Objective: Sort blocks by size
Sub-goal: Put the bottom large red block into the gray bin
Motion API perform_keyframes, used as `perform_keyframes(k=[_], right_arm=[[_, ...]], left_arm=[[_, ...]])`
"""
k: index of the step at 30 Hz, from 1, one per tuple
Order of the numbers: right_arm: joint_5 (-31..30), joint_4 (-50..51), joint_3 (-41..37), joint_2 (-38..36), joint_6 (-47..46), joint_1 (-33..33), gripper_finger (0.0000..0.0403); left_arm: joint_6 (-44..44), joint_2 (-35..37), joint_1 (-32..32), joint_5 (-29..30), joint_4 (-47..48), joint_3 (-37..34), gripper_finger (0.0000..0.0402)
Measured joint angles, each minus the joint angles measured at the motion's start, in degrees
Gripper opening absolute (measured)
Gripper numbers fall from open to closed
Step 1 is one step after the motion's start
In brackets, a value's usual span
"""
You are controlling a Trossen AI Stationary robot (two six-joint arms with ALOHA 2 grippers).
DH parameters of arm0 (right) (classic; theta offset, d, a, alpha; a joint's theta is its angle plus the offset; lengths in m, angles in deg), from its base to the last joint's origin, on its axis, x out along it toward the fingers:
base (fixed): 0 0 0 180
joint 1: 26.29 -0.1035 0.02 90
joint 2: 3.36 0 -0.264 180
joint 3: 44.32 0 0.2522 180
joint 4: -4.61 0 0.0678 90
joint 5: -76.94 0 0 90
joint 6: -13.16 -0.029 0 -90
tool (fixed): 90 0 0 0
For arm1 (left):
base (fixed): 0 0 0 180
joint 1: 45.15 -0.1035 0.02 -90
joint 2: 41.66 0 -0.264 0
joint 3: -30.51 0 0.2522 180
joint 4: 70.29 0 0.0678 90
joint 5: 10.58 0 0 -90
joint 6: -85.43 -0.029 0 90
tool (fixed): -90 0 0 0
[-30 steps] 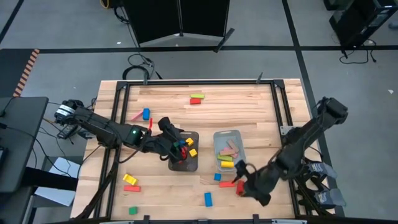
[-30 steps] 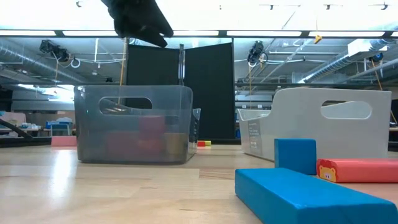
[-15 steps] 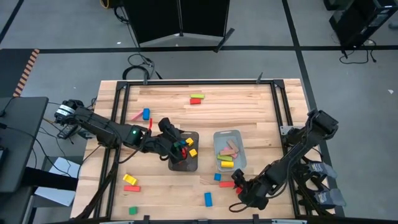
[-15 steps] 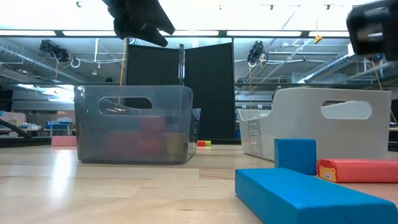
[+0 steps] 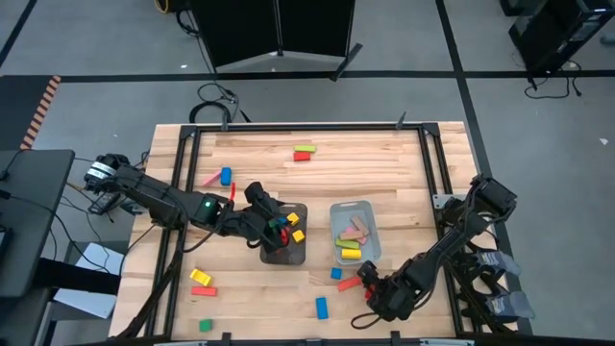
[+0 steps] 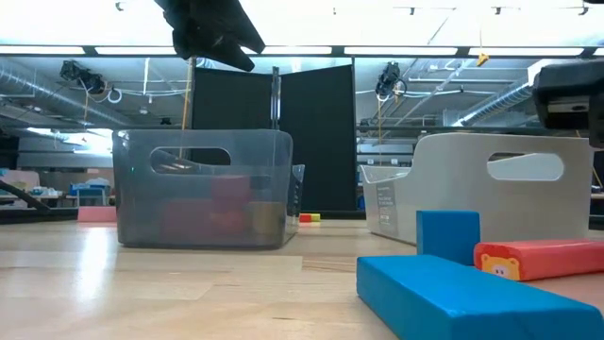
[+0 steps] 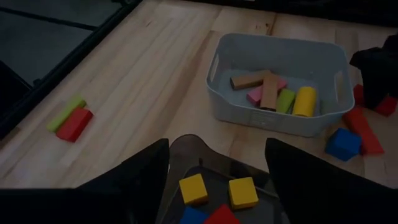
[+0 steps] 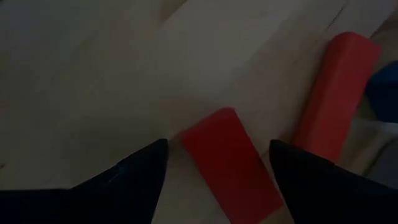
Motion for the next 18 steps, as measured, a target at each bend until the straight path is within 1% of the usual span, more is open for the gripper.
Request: perform_keyframes(k=[7,11,18], right_arm=[[2.2,-0.7,-1.1,-0.1,-0.3,0.2,0.0268],[2.9,-0.6,-1.2,-0.1,-2.0,0.7,0.025],[4.9,-0.4,-1.3,-0.1,-4.5,1.7,0.0208]], left_arm=[[-0.1,0.0,0.0,0.0,0.0,0.0,0.0272],[-0.4,0.0,0.0,0.0,0.1,0.0,0.0272],[-0.4,0.0,0.0,-1.0,0.1,0.0,0.0272]])
